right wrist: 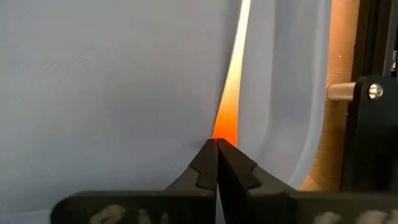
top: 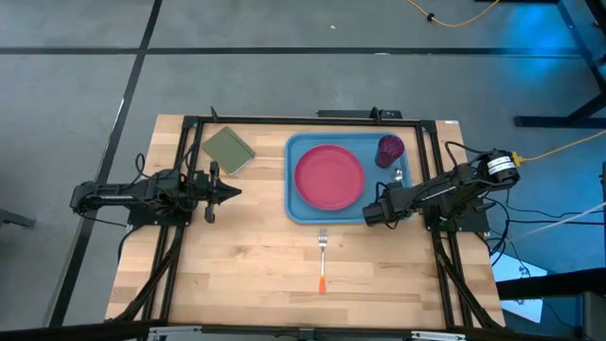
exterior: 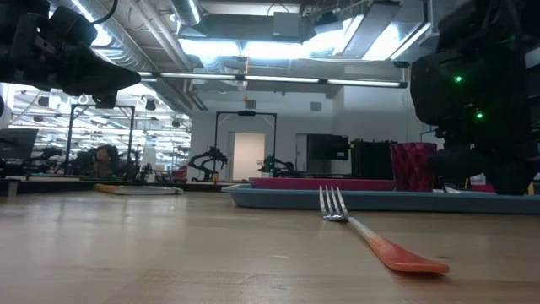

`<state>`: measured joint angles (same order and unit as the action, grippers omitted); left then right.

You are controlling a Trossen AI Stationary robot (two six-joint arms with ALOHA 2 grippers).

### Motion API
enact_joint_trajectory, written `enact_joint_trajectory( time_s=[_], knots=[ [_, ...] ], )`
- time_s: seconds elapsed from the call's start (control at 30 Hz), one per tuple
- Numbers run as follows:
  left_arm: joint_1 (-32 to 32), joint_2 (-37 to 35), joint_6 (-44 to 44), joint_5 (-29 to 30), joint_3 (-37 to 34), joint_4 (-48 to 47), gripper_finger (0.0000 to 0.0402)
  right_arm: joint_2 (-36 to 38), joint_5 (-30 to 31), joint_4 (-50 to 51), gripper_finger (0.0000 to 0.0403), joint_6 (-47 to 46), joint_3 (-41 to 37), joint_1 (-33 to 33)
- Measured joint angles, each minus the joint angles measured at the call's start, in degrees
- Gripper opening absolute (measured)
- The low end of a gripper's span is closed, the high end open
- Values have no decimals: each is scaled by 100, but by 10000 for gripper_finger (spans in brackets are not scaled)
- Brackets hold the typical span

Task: Pick and place plate/cup/fork/spoon on tray
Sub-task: Put the orange spoon to the left of the blue tray, then put the orange fork to the right of the pink plate on the blue tray

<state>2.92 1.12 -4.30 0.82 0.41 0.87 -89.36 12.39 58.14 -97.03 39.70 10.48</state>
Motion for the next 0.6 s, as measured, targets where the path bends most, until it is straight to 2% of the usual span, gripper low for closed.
enact_joint_trajectory(
  time_s=[0.37, 0.6],
  knots=[
    [0, 0, 0, 1, 0, 1, 0, 0, 4, 13, 4, -21, 2, 0],
    [0, 0, -2, 0, 2, 2, 0, -4, 131, 389, 4, -24, 227, 0]
  ],
)
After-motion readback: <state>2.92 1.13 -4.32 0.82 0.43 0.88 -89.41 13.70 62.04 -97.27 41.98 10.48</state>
